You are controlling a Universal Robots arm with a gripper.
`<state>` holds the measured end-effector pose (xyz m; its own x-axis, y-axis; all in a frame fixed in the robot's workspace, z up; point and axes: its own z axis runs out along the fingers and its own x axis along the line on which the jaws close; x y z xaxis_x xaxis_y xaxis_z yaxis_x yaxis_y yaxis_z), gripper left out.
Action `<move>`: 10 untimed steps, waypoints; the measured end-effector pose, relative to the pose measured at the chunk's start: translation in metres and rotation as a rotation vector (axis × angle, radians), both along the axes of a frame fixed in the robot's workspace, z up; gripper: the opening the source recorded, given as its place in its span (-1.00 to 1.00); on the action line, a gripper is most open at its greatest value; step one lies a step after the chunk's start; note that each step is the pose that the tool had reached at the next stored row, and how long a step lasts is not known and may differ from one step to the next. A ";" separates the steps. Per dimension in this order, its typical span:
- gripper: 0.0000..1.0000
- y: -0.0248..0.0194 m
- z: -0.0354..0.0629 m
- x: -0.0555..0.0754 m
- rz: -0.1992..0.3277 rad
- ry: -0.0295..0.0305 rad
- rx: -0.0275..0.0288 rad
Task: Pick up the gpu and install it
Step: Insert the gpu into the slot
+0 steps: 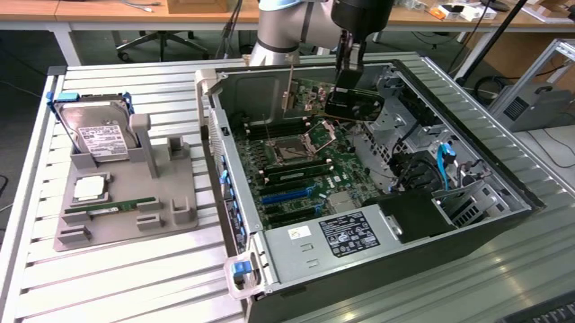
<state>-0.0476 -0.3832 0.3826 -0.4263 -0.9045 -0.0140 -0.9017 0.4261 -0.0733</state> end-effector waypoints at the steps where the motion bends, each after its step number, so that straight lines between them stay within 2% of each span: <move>1: -0.47 0.0000 0.0000 0.000 0.002 0.0000 0.0000; 10: -0.47 0.0000 0.0000 0.000 0.021 0.0000 0.0000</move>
<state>-0.0476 -0.3832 0.3826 -0.4071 -0.9133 -0.0140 -0.9105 0.4070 -0.0733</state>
